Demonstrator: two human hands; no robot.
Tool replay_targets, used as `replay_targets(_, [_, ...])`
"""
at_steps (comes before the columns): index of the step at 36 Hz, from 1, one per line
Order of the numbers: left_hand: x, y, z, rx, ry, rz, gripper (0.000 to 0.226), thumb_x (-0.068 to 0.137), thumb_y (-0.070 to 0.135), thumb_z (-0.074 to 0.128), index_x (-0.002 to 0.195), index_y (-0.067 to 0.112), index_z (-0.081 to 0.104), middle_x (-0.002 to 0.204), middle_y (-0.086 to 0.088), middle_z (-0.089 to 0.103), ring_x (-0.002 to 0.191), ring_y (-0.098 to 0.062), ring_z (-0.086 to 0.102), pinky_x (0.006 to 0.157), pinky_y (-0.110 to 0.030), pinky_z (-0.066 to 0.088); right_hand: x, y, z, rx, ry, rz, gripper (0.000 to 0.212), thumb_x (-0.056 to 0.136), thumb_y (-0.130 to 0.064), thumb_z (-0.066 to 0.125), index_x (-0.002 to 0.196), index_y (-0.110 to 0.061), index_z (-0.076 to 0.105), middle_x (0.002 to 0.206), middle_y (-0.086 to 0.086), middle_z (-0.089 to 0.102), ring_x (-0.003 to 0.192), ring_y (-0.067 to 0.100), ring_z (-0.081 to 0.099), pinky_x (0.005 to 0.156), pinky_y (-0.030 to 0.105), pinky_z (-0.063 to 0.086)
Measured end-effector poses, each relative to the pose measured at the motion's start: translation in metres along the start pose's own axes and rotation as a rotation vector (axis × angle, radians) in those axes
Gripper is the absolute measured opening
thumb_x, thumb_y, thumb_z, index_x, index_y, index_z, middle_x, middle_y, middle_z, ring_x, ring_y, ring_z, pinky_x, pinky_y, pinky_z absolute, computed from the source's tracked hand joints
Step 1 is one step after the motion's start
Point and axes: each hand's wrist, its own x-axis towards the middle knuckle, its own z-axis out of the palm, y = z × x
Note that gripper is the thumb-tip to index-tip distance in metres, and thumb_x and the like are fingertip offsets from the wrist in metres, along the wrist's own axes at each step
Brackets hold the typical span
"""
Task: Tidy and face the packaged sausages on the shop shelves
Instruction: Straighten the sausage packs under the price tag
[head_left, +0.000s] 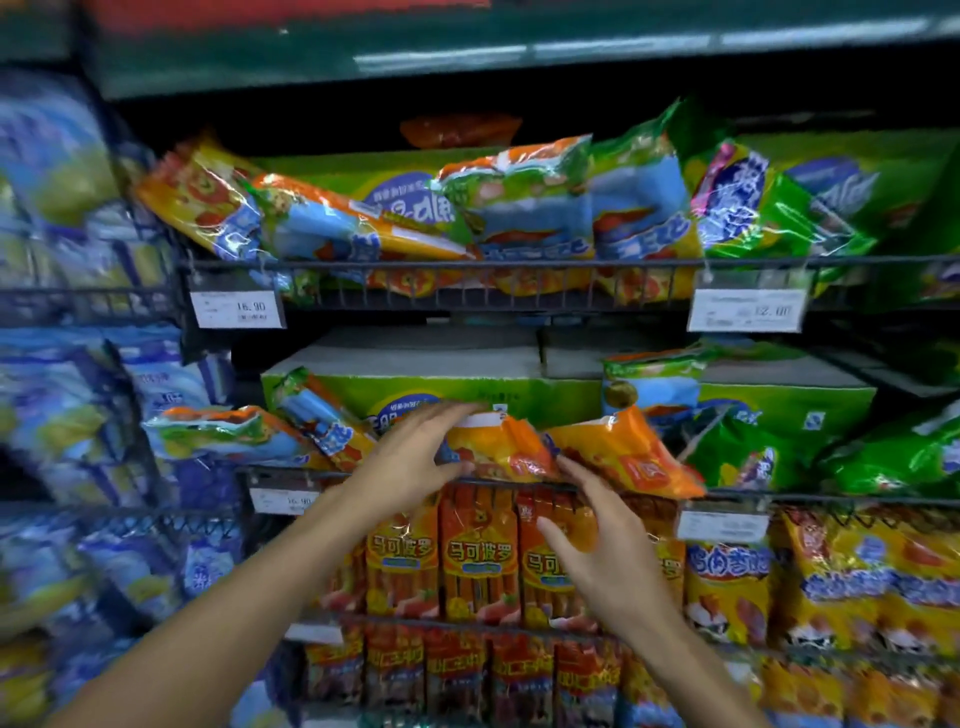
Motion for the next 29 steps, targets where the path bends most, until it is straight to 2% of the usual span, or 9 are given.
replay_targets(3, [0.007,-0.004,-0.003,0.041,-0.043,0.004,0.074,0.090,0.037,0.078,0.154,0.024,0.042,0.156,0.002,0.046,0.145,-0.017,0.040,0.115,-0.031,0.034,0.001,0.000,0.002,-0.007,0.003,0.004,0.068,0.097,-0.045,0.065,0.155,-0.041,0.030,0.147,-0.031,0.035,0.143,0.000,0.036,0.118,0.026,0.035])
replay_targets(7, [0.010,-0.010,-0.008,0.123,-0.007,0.067,0.064,0.088,0.039,0.079,0.144,0.022,0.053,0.143,0.003,0.058,0.131,-0.018,0.054,0.099,-0.036,0.046,0.004,-0.003,0.006,0.001,0.004,0.010,0.069,0.096,-0.046,0.066,0.155,-0.041,0.030,0.147,-0.030,0.035,0.142,0.000,0.037,0.115,0.022,0.033])
replay_targets(12, [0.007,-0.031,-0.010,-0.115,0.098,0.116,0.048,0.086,0.038,0.081,0.126,0.024,0.060,0.114,0.007,0.067,0.104,-0.014,0.064,0.082,-0.043,0.055,0.012,-0.004,0.017,0.107,0.076,0.022,0.068,0.094,-0.043,0.070,0.153,-0.042,0.036,0.148,-0.028,0.046,0.137,-0.002,0.044,0.115,0.037,0.045])
replay_targets(14, [0.005,-0.037,-0.013,-0.226,0.117,0.109,0.050,0.085,0.037,0.081,0.127,0.020,0.061,0.113,0.006,0.068,0.102,-0.011,0.066,0.082,-0.041,0.056,0.016,-0.008,0.025,0.180,0.124,0.035,0.068,0.093,-0.040,0.071,0.153,-0.039,0.038,0.143,-0.029,0.049,0.133,-0.005,0.048,0.112,0.036,0.047])
replay_targets(17, [0.002,-0.041,-0.019,-0.352,0.196,0.093,0.058,0.081,0.039,0.080,0.130,0.012,0.063,0.114,0.006,0.070,0.104,-0.007,0.066,0.085,-0.022,0.053,0.022,-0.018,0.039,0.286,0.172,0.058,0.070,0.090,-0.042,0.073,0.152,-0.035,0.041,0.137,-0.028,0.055,0.128,-0.009,0.052,0.110,0.031,0.049])
replay_targets(18, [0.001,-0.043,-0.021,-0.396,0.228,0.090,0.057,0.079,0.040,0.080,0.127,0.012,0.066,0.112,0.007,0.071,0.102,-0.005,0.066,0.085,-0.020,0.053,0.026,-0.022,0.044,0.307,0.180,0.058,0.069,0.089,-0.042,0.073,0.150,-0.033,0.044,0.136,-0.027,0.057,0.127,-0.010,0.052,0.110,0.029,0.048])
replay_targets(22, [-0.001,-0.053,-0.022,-0.626,0.341,0.065,0.042,0.080,0.034,0.082,0.118,0.025,0.067,0.112,0.010,0.075,0.106,-0.005,0.071,0.091,-0.030,0.058,0.043,-0.036,0.066,0.374,0.138,0.044,0.068,0.090,-0.042,0.071,0.150,-0.035,0.041,0.144,-0.025,0.052,0.134,-0.007,0.049,0.113,0.032,0.046])
replay_targets(26, [0.000,-0.052,-0.019,-0.878,0.431,-0.006,0.042,0.081,0.025,0.082,0.119,0.015,0.069,0.115,0.008,0.075,0.110,-0.004,0.069,0.091,-0.018,0.054,0.061,-0.052,0.082,0.412,0.131,0.048,0.068,0.089,-0.054,0.065,0.150,-0.034,0.042,0.142,-0.027,0.052,0.136,-0.001,0.049,0.113,0.036,0.046])
replay_targets(29, [0.002,-0.051,-0.012,-0.951,0.414,-0.012,0.046,0.081,0.028,0.080,0.121,0.010,0.068,0.119,0.004,0.075,0.113,-0.006,0.068,0.094,-0.020,0.054,0.073,-0.058,0.088,0.367,0.220,0.043,0.066,0.092,-0.061,0.063,0.144,-0.021,0.053,0.135,-0.011,0.065,0.128,0.008,0.059,0.107,0.043,0.051])
